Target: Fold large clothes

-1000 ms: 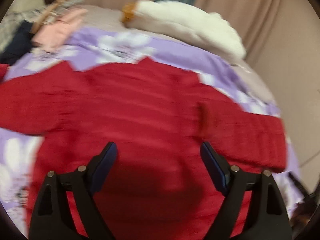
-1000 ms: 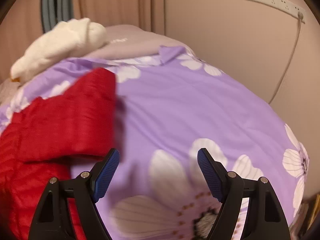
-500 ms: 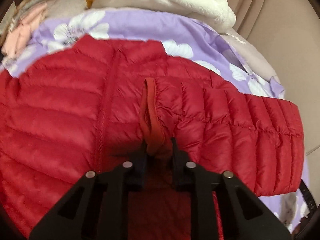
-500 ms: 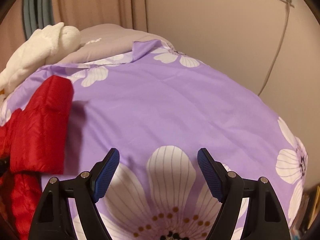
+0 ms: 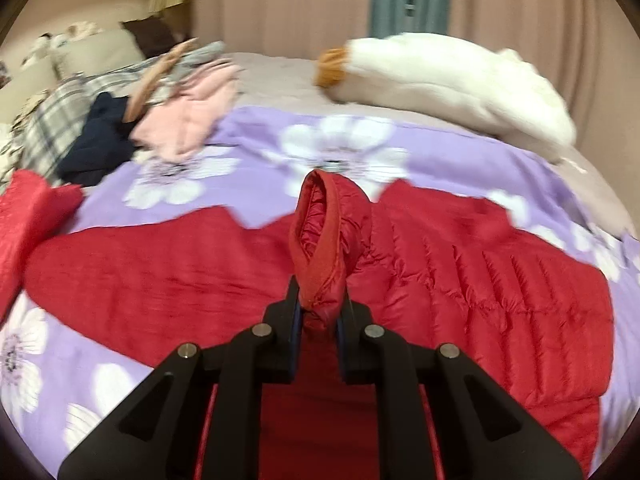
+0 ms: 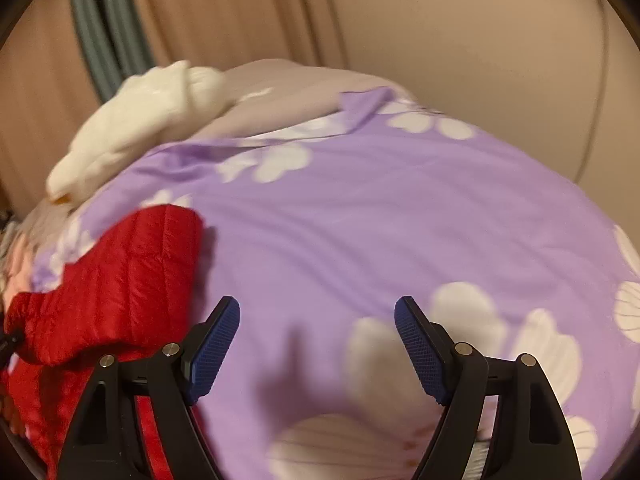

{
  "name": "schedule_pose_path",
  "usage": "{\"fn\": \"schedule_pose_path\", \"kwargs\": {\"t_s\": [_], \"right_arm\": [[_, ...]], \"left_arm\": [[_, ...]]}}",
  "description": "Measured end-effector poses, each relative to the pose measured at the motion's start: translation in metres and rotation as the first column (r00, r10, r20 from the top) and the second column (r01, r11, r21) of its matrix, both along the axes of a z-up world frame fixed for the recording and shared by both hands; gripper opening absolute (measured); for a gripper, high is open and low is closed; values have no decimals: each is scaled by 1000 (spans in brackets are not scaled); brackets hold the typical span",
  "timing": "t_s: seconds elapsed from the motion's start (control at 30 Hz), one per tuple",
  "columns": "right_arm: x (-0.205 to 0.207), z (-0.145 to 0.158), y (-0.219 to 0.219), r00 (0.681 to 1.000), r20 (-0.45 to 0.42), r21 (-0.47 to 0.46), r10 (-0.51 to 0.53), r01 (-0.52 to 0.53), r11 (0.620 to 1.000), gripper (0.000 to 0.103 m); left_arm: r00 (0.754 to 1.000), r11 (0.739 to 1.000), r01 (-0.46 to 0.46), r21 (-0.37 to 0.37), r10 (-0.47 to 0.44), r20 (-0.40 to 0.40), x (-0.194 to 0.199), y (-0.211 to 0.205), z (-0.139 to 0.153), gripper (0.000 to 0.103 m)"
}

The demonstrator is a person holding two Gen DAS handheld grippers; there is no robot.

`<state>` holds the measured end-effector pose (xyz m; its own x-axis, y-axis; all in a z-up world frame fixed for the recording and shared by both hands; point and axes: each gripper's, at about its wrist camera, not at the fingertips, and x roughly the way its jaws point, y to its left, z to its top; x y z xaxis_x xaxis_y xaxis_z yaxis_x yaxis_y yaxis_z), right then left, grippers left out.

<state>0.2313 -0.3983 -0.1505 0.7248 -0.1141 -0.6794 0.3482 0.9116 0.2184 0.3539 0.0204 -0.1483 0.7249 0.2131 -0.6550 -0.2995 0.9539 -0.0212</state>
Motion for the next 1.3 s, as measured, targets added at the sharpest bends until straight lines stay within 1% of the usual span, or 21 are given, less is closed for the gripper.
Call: {"fn": "schedule_pose_path", "kwargs": {"t_s": [0.07, 0.1, 0.17, 0.2, 0.23, 0.27, 0.33, 0.4, 0.47, 0.53, 0.6, 0.67, 0.73, 0.83, 0.87, 0.9, 0.97, 1.03, 1.07, 1.1, 1.3], "right_arm": [[8, -1, 20, 999, -13, -35, 49, -49, 998, 80], [10, -2, 29, 998, -16, -64, 67, -68, 996, 80], [16, -3, 44, 996, -19, -127, 91, -93, 988, 80], [20, -5, 52, 994, -24, -153, 103, -105, 983, 80], [22, -5, 55, 994, -29, -161, 104, -108, 981, 80], [25, -6, 57, 994, -33, -170, 103, -107, 980, 80], [27, -4, 61, 994, -21, -182, 103, -105, 978, 79], [29, 1, 64, 995, -1, -192, 103, -101, 976, 76], [28, 10, 68, 994, 23, -200, 103, -97, 975, 69], [27, 20, 71, 992, 48, -188, 115, -104, 977, 52], [27, 33, 73, 991, 63, -175, 122, -109, 979, 44], [34, 44, 77, 989, 58, -196, 133, -120, 973, 37], [44, 46, 82, 987, 68, -197, 149, -133, 971, 26], [81, 29, 90, 982, 29, -72, 186, -183, 980, 26], [90, 20, 97, 977, 25, -64, 211, -209, 976, 26], [95, 12, 105, 974, 14, -82, 226, -225, 971, 26], [109, -15, 128, 965, -63, -169, 254, -261, 950, 26], [118, -43, 139, 956, -133, -211, 263, -287, 934, 26], [121, -58, 140, 952, -150, -208, 266, -294, 933, 26], [119, -62, 139, 956, -131, -201, 262, -285, 937, 26], [117, -63, 143, 958, -139, -225, 252, -279, 934, 26]], "left_arm": [[1000, 1000, -9, -21, 9, -25, -2, 18, -9, 15], [999, 1000, -18, -18, 17, -36, -2, 24, -14, 19], [998, 1000, -28, 10, 29, -64, -4, 30, -23, 27], [995, 999, -29, 37, 32, -91, -4, 33, -29, 38], [994, 998, -32, 54, 38, -102, -7, 34, -31, 43], [994, 996, -39, 80, 47, -98, -11, 37, -30, 42], [997, 994, -48, 96, 53, -54, -27, 48, -22, 42], [998, 993, -58, 106, 58, 4, -43, 56, -8, 41], [997, 994, -61, 94, 57, 49, -56, 62, 3, 37], [997, 995, -54, 90, 49, 61, -62, 67, 13, 22], [997, 999, -12, 42, 9, 73, -66, 72, 20, 19], [995, 1000, 23, -7, -22, 97, -62, 72, 23, 16], [995, 1000, 30, 2, -30, 100, -54, 62, 19, 10], [991, 991, 131, -36, -130, 24, -37, 41, -7, 12], [990, 989, 140, -36, -141, -12, -30, 34, -23, 12], [991, 991, 134, -13, -134, -27, -27, 29, -33, 12], [988, 991, 134, 25, -132, -75, -18, 22, -61, 12], [981, 989, 149, -3, -148, -123, -8, 23, -79, 12], [981, 989, 149, -10, -149, -123, -7, 24, -79, 12], [982, 989, 146, -17, -147, -115, -8, 25, -77, 12], [981, 988, 153, -30, -155, -118, -8, 26, -81, 12]]}}
